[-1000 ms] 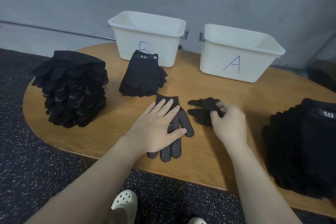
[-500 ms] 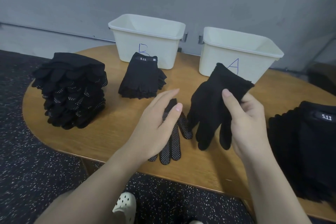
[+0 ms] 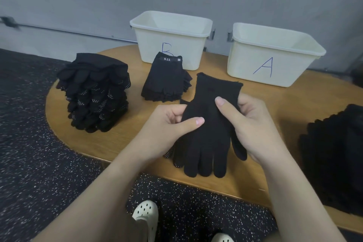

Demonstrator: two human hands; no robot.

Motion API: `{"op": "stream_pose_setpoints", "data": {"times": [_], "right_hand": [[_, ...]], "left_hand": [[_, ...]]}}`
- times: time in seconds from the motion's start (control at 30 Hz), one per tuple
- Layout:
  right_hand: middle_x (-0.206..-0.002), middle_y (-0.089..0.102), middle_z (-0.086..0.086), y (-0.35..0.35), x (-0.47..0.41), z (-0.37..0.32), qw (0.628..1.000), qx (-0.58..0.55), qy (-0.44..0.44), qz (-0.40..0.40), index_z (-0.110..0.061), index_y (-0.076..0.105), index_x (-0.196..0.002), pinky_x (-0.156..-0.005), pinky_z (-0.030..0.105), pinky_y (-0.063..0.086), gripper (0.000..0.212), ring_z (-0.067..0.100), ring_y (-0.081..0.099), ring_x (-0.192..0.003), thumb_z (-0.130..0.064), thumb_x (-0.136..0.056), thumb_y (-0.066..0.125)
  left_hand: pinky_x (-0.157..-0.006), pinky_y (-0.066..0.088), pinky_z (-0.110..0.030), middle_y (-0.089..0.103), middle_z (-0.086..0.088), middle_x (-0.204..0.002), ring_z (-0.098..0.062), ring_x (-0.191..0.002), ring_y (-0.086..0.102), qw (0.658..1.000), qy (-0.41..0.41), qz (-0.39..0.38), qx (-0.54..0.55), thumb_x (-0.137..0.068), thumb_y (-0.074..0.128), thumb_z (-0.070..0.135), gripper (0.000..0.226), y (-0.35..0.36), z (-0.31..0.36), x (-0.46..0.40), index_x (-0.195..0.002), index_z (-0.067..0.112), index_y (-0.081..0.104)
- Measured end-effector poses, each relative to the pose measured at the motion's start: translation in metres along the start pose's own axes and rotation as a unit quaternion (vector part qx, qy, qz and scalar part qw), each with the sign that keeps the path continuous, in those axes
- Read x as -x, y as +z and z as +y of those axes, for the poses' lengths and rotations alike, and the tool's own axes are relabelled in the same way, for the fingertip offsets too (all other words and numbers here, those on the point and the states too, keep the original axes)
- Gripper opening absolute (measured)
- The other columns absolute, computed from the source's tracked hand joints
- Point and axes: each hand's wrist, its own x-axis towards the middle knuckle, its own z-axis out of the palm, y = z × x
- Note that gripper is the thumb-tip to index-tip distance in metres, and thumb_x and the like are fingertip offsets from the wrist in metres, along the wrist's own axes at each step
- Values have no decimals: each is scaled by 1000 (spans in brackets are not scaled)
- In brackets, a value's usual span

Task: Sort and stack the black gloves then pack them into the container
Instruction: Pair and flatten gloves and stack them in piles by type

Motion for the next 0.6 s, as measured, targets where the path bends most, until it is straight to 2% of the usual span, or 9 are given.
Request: {"op": "stream_pose_setpoints", "data": {"times": [0.07, 0.13, 0.33, 0.47, 0.6], "right_hand": [[-84, 72, 22, 4, -4, 3, 1000, 2, 28, -2, -9, 72, -99, -47, 35, 51, 20, 33, 65, -62, -23, -104, 58], [-79, 68, 27, 7, -8, 7, 999, 6, 50, -5, -9, 71, -98, -40, 28, 41, 22, 31, 58, -54, -25, -104, 58], [-75, 71, 19, 14, -21, 22, 994, 55, 85, -29, -8, 70, -97, -42, 28, 42, 25, 22, 59, -48, -28, -105, 58], [-74, 71, 18, 17, -29, 30, 992, 82, 93, -31, -7, 69, -96, -42, 27, 41, 26, 19, 56, -45, -28, -105, 58], [-75, 73, 14, 22, -34, 36, 990, 95, 102, -26, -9, 71, -96, -41, 25, 41, 24, 15, 56, -44, -27, -105, 58]], "left_hand": [[-78, 59, -28, 78, -17, -102, -22, -92, 75, 1000, -3, 12, -9, -97, 62, 1, 18, -4, -1, 0, -110, -7, 72], [-76, 59, -26, 79, -14, -100, -21, -91, 76, 1000, -7, 21, -22, -98, 62, 1, 16, -7, -1, -1, -109, -4, 73], [-80, 62, -32, 80, -6, -96, -22, -91, 77, 994, -40, 28, -102, -100, 64, 8, 13, -20, -9, -4, -104, 4, 76], [-86, 62, -39, 80, -6, -99, -22, -94, 77, 991, -68, 31, -110, -100, 64, 11, 15, -26, -13, -8, -108, 6, 76], [-85, 63, -39, 80, -6, -97, -23, -92, 78, 990, -73, 38, -115, -100, 65, 11, 13, -30, -15, -10, -106, 7, 76]]}}
